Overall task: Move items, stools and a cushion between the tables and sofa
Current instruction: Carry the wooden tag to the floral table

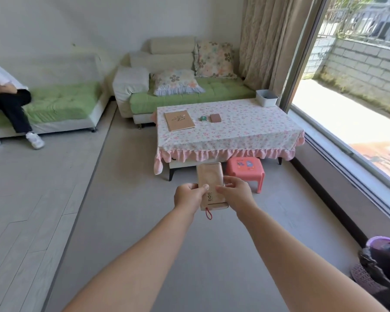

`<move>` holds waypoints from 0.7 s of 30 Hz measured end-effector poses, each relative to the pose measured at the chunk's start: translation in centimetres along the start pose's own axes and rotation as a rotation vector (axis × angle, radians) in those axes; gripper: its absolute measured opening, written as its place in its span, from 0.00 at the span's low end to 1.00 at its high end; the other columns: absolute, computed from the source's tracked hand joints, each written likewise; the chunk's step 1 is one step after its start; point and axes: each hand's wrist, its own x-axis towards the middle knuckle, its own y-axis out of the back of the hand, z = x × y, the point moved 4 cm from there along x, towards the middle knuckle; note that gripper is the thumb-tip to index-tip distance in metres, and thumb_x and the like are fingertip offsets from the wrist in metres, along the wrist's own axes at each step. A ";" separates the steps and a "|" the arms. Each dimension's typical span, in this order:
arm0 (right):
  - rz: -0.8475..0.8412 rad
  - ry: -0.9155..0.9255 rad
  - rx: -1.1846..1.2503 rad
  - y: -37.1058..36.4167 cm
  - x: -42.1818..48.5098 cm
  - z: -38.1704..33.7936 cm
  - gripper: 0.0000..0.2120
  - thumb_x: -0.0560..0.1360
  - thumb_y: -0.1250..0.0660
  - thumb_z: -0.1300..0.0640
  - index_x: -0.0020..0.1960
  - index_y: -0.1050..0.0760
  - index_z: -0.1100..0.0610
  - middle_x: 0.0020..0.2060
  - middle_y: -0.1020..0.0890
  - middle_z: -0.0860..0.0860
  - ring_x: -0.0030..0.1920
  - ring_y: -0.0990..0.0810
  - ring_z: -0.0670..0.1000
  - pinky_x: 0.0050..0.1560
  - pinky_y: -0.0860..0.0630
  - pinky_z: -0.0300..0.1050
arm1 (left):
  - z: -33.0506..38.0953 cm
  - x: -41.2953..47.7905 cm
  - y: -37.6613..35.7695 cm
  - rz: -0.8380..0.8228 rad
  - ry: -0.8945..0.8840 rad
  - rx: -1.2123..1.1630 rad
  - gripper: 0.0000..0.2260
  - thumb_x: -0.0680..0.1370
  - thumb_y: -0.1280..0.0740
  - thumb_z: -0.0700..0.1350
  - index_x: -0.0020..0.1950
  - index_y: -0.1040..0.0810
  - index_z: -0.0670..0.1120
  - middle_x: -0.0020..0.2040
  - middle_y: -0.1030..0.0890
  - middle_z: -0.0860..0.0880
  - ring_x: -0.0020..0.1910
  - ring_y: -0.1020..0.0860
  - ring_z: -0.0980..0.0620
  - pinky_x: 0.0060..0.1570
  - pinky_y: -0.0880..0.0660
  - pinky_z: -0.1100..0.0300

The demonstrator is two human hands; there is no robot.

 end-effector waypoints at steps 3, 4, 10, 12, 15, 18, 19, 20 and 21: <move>-0.021 -0.007 -0.022 1.2 4.0 -1.2 0.21 0.71 0.31 0.62 0.64 0.27 0.57 0.51 0.21 0.55 0.49 0.20 0.54 0.52 0.22 0.50 | 1.9 2.8 -2.2 0.012 0.014 -0.021 0.08 0.73 0.30 0.44 0.49 0.20 0.42 0.49 0.16 0.41 0.49 0.18 0.42 0.55 0.22 0.46; -0.028 -0.005 -0.020 1.5 5.1 -1.6 0.21 0.71 0.31 0.62 0.64 0.27 0.57 0.49 0.21 0.54 0.48 0.20 0.54 0.51 0.22 0.49 | 2.5 3.5 -2.7 0.017 0.013 -0.031 0.08 0.73 0.30 0.44 0.49 0.20 0.41 0.48 0.16 0.41 0.48 0.18 0.41 0.55 0.22 0.46; -0.073 -0.033 -0.040 1.5 11.0 -2.6 0.21 0.71 0.32 0.62 0.64 0.27 0.57 0.54 0.20 0.57 0.51 0.20 0.56 0.54 0.22 0.54 | 4.2 8.2 -4.4 0.045 0.039 -0.044 0.04 0.72 0.28 0.44 0.43 0.20 0.45 0.48 0.16 0.41 0.49 0.18 0.42 0.56 0.22 0.46; -0.085 -0.030 -0.051 1.1 13.0 -3.0 0.21 0.71 0.32 0.62 0.64 0.27 0.58 0.54 0.20 0.58 0.52 0.20 0.57 0.56 0.23 0.55 | 4.8 10.3 -4.6 0.057 0.038 -0.060 0.04 0.72 0.28 0.44 0.40 0.21 0.46 0.47 0.16 0.41 0.49 0.18 0.41 0.55 0.22 0.45; -0.094 -0.034 -0.057 0.5 16.8 -3.6 0.20 0.71 0.32 0.62 0.63 0.27 0.58 0.54 0.20 0.58 0.52 0.20 0.57 0.56 0.23 0.56 | 5.6 13.9 -5.4 0.067 0.053 -0.073 0.04 0.71 0.28 0.43 0.39 0.21 0.46 0.47 0.16 0.40 0.48 0.18 0.41 0.55 0.22 0.45; -0.095 -0.029 -0.063 -0.1 20.5 -4.3 0.19 0.71 0.32 0.62 0.62 0.25 0.58 0.53 0.20 0.59 0.51 0.19 0.58 0.53 0.22 0.52 | 6.6 17.5 -6.3 0.060 0.057 -0.088 0.04 0.71 0.28 0.42 0.38 0.21 0.46 0.47 0.16 0.41 0.49 0.18 0.41 0.55 0.22 0.45; -0.094 -0.024 -0.066 -0.3 21.6 -4.6 0.19 0.71 0.32 0.63 0.62 0.25 0.58 0.52 0.19 0.59 0.51 0.19 0.57 0.53 0.22 0.52 | 7.0 18.6 -6.4 0.056 0.057 -0.093 0.04 0.71 0.28 0.42 0.39 0.21 0.45 0.47 0.16 0.41 0.49 0.18 0.41 0.55 0.22 0.45; -0.092 -0.023 -0.073 -0.7 23.7 -5.3 0.19 0.71 0.32 0.63 0.62 0.25 0.58 0.52 0.19 0.58 0.50 0.19 0.57 0.54 0.22 0.53 | 7.8 20.8 -6.7 0.052 0.052 -0.098 0.03 0.72 0.28 0.41 0.39 0.21 0.45 0.47 0.16 0.41 0.49 0.18 0.41 0.55 0.22 0.45; -0.094 -0.018 -0.072 -0.9 25.0 -5.9 0.20 0.71 0.32 0.63 0.62 0.25 0.58 0.51 0.19 0.57 0.50 0.19 0.56 0.53 0.22 0.52 | 8.5 22.1 -6.8 0.048 0.047 -0.100 0.04 0.72 0.28 0.41 0.39 0.21 0.45 0.47 0.16 0.41 0.49 0.18 0.41 0.55 0.22 0.45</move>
